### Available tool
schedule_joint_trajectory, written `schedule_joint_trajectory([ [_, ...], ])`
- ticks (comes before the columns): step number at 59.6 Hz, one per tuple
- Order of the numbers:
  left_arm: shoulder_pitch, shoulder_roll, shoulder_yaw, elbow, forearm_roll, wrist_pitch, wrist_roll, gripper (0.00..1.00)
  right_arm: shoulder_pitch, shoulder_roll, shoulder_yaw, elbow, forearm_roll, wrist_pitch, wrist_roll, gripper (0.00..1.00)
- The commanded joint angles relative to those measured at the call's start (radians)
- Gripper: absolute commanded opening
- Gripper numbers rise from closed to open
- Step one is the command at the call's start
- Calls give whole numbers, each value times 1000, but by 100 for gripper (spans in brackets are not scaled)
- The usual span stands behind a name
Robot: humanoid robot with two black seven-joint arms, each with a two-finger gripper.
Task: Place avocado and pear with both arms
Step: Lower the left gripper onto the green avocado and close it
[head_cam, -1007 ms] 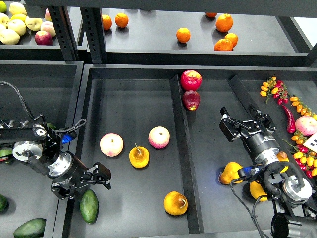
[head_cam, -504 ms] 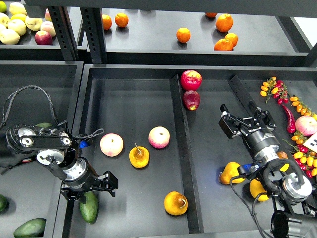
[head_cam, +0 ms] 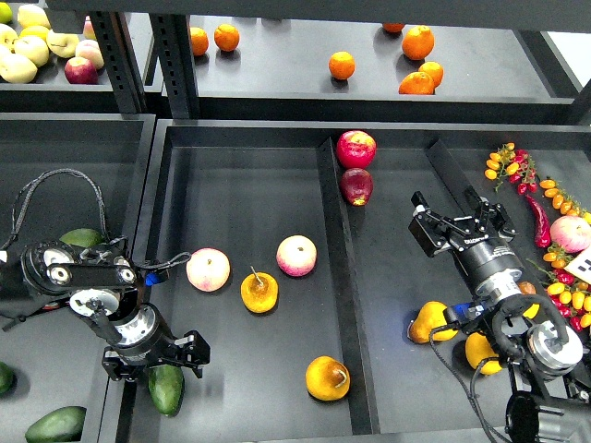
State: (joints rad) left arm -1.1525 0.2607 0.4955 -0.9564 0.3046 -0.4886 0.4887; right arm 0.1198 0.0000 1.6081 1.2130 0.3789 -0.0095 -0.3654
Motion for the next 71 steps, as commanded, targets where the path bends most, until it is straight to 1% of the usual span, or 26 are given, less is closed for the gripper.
schedule_joint_trajectory([
  [1, 10, -11, 2, 22, 1, 0, 0, 100, -2, 0, 0, 0, 0, 2, 0, 100],
  [22, 23, -34, 6, 36, 4, 0, 0, 98, -2, 0, 0, 0, 0, 5, 0, 100],
  [34, 30, -55, 6, 50, -4, 0, 0, 95, -3, 0, 0, 7, 0, 5, 0, 100],
  [49, 31, -58, 6, 51, -5, 0, 0, 83, -3, 0, 0, 8, 2, 5, 0, 100],
  [57, 31, -60, 6, 51, -7, 0, 0, 80, -3, 0, 1, 8, 2, 6, 0, 100],
  [64, 31, -60, 6, 50, -12, 0, 0, 75, -3, 0, 1, 11, 2, 6, 0, 100],
  [71, 31, -60, 6, 51, -12, 0, 0, 73, -3, 0, 1, 13, 2, 6, 0, 100],
])
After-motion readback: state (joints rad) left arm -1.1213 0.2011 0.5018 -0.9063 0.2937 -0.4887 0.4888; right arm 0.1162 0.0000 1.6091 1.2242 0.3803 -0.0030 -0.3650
